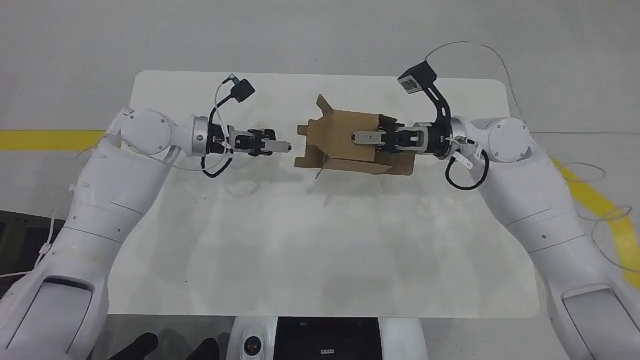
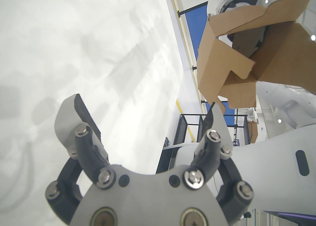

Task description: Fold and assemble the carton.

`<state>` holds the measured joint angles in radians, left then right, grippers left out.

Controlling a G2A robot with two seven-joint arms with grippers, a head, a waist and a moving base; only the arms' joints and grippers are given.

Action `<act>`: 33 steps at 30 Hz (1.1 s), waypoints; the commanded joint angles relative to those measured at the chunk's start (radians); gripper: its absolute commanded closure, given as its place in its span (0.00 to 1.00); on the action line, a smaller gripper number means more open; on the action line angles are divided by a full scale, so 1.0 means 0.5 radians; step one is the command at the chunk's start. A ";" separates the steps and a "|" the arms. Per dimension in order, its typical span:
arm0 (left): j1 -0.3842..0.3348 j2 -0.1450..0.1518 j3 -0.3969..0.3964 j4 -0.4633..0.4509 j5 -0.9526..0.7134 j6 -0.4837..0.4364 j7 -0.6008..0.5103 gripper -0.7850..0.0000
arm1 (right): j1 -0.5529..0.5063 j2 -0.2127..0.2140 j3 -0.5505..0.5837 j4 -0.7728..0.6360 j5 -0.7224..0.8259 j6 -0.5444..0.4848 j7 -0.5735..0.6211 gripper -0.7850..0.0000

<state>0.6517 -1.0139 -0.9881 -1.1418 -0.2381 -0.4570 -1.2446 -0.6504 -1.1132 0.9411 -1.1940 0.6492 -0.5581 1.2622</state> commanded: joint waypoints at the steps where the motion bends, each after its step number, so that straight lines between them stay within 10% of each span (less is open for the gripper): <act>1: 0.000 -0.005 0.015 -0.016 0.011 0.015 0.012 0.00 | 0.008 0.001 -0.014 0.003 0.010 -0.005 -0.005 1.00; 33: 0.004 -0.009 0.006 -0.099 -0.103 0.047 -0.065 0.00 | 0.254 -0.107 -0.413 0.122 0.172 -0.015 -0.015 1.00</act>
<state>0.6540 -1.0182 -0.9847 -1.1920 -0.2892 -0.4336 -1.2770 -0.5253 -1.1654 0.7375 -1.1359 0.7333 -0.5651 1.2552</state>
